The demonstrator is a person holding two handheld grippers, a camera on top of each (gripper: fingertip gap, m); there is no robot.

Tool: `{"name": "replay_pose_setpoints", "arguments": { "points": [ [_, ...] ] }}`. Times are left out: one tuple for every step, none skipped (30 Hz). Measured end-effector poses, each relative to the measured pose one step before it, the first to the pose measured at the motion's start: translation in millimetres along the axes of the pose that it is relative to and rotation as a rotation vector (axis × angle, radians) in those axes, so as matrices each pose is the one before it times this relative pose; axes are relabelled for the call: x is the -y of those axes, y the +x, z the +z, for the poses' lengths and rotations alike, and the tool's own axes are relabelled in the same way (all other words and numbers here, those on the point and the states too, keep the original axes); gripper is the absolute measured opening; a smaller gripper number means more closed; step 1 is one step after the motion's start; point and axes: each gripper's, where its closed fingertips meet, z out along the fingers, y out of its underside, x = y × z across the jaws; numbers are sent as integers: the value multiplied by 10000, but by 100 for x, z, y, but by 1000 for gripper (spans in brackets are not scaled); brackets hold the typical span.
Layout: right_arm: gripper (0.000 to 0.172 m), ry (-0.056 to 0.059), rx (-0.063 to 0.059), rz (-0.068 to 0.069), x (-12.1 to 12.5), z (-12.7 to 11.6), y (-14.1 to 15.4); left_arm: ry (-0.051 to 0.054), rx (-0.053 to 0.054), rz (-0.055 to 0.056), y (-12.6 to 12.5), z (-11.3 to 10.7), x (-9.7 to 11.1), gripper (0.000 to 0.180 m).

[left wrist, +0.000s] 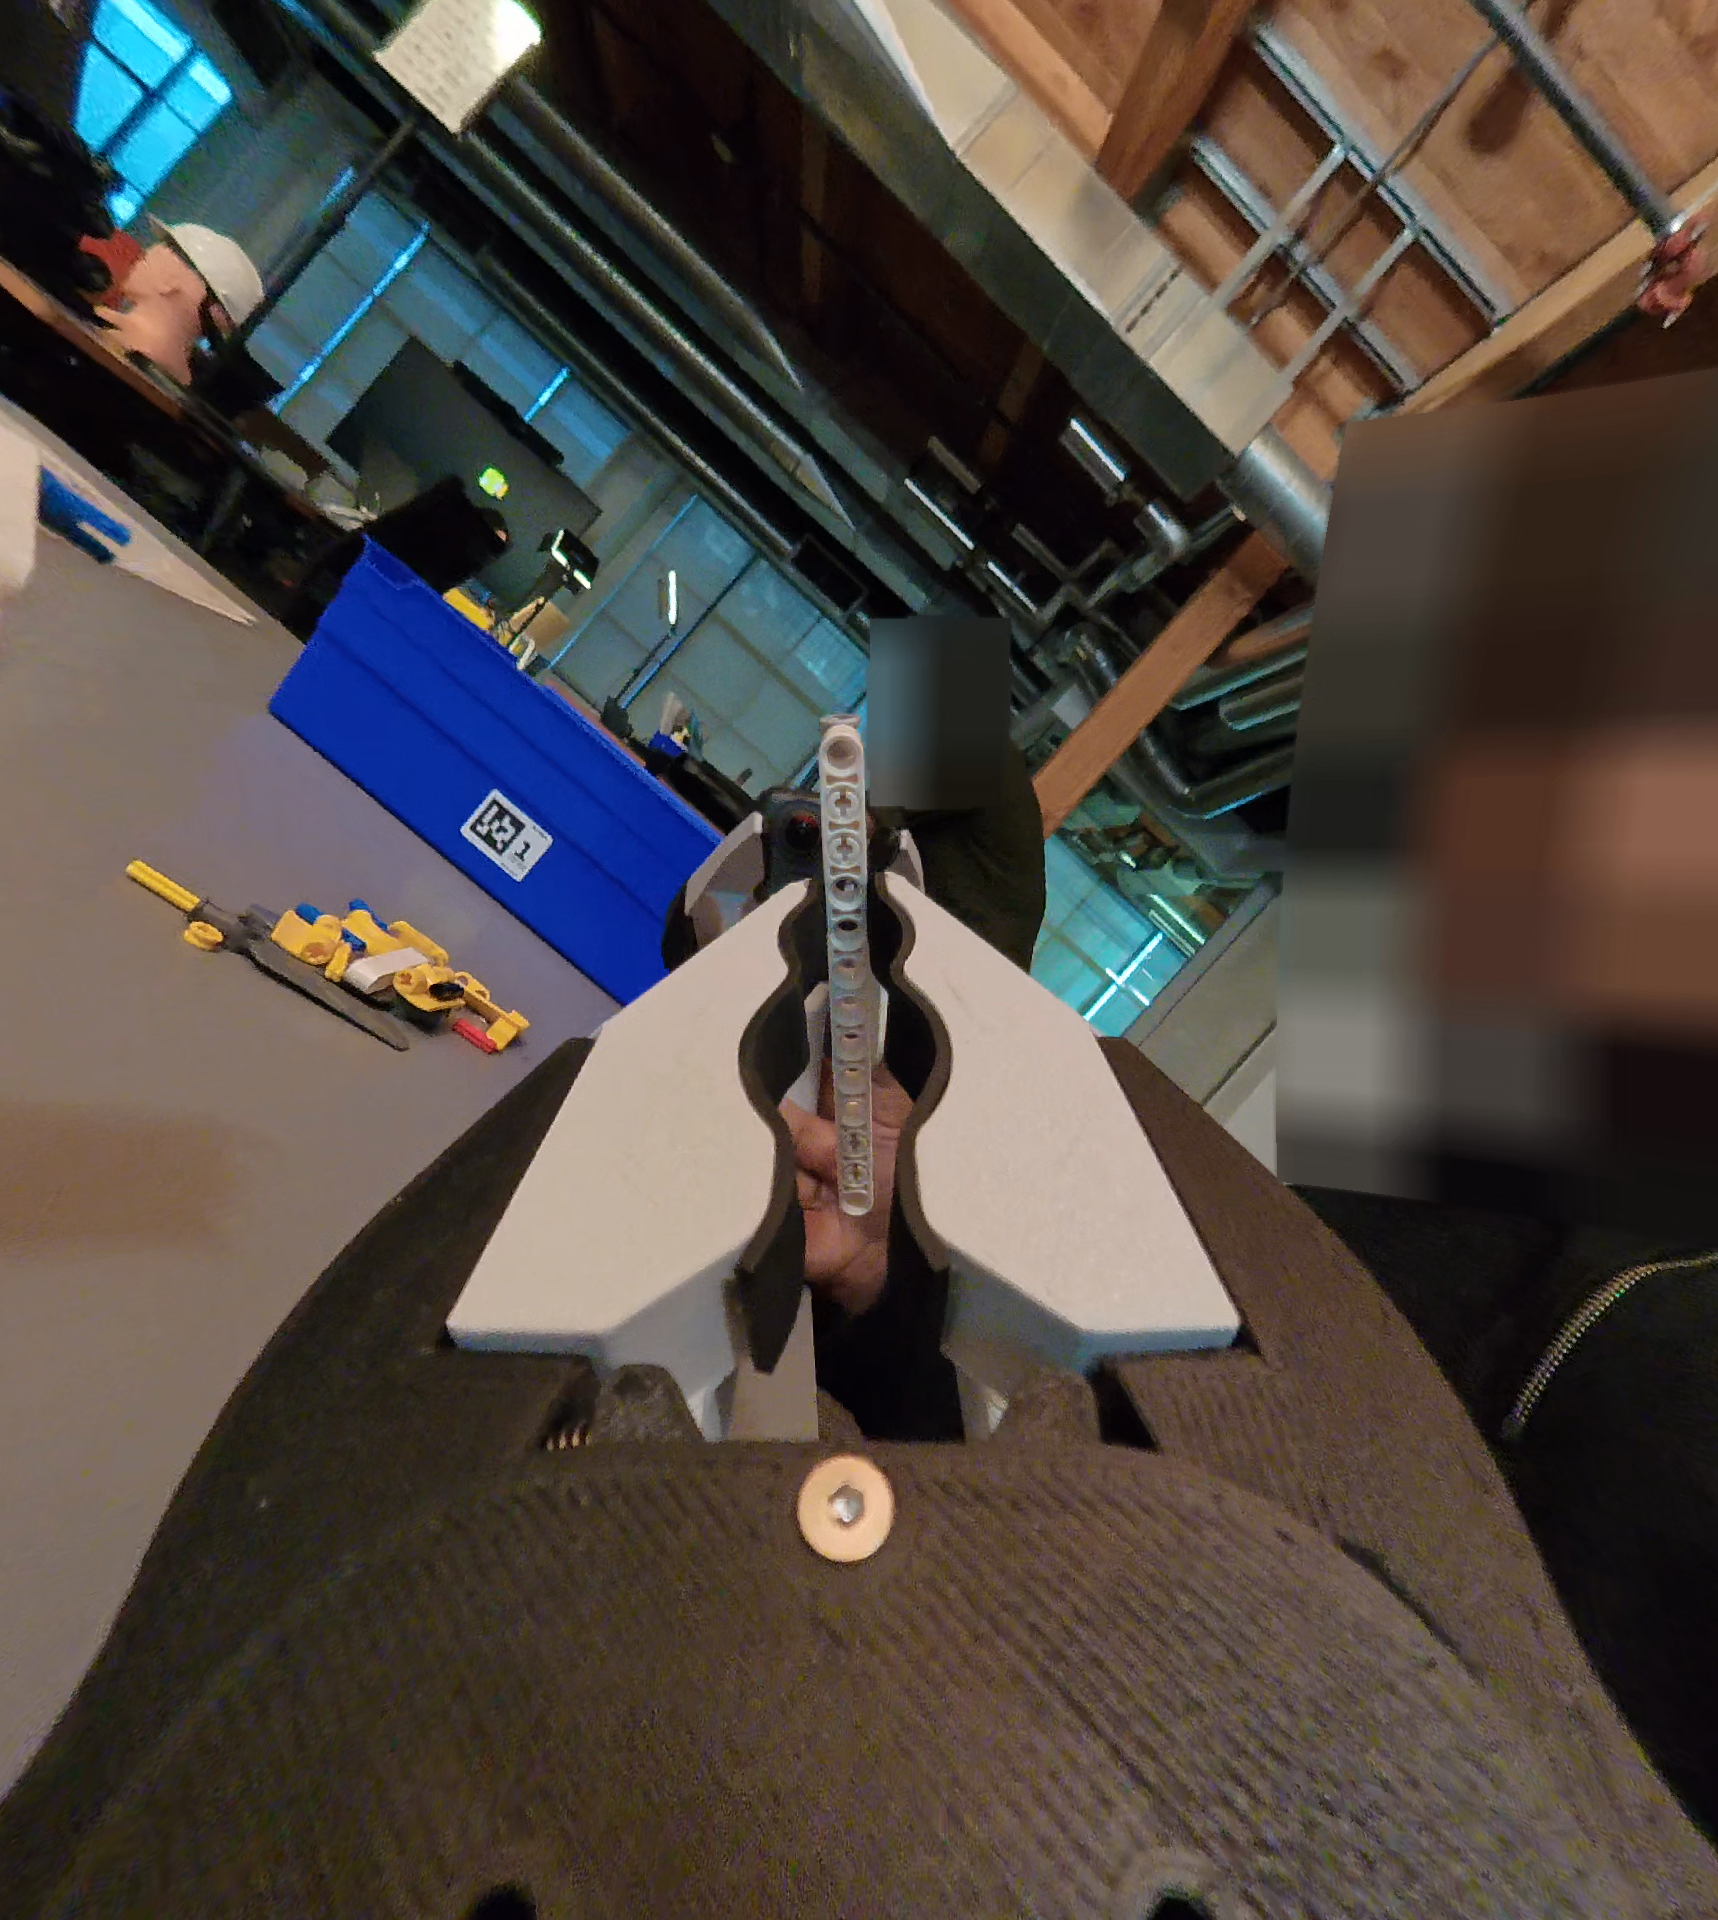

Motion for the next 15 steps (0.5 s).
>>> {"name": "replay_pose_setpoints", "arguments": {
  "points": [
    [28, 11, -8, 43, 4, 21, 63, -93, 78, -89, -196, 92, -135, 3],
    [28, -14, -7, 1, -23, 22, 8, -32, 90, -48, -177, 42, -41, 3],
    [28, -18, 17, -38, -33, 17, -57, -11, 58, -28, -103, 26, -22, 3],
    [28, -8, 83, -67, 0, 21, -193, -19, 67, -20, -114, 32, -32, 3],
    [28, 13, 144, -92, 33, 13, -310, -45, 105, -11, -157, 55, -77, 3],
    [28, 5, 92, -91, 12, 16, -229, -95, 135, 8, -188, 96, -151, 3],
    [28, -17, 15, -67, -13, 3, -79, -136, 134, 29, -182, 148, -207, 3],
    [28, -8, -1, -31, -3, 9, -31, -185, 149, 27, -200, 166, -279, 3],
    [28, 6, 4, 8, 3, -12, 6, -227, 144, 19, -183, 220, -325, 3],
    [28, 16, 2, 29, 29, -17, 22, -249, 119, -5, -159, 229, -351, 3],
    [28, 24, -14, 31, 34, -37, 51, -242, 71, -34, -111, 222, -324, 3],
    [28, 35, -21, 24, 60, -35, 58, -216, 17, -52, -53, 196, -288, 3],
    [28, 37, -16, 20, 62, -43, 44, -184, -20, -50, -11, 153, -236, 3],
    [28, 35, -17, 21, 55, -35, 47, -137, -21, -31, 12, 119, -183, 3],
    [28, 30, -4, 24, 41, -21, 30, -76, 3, -10, -12, 57, -106, 3]
  ]
}}
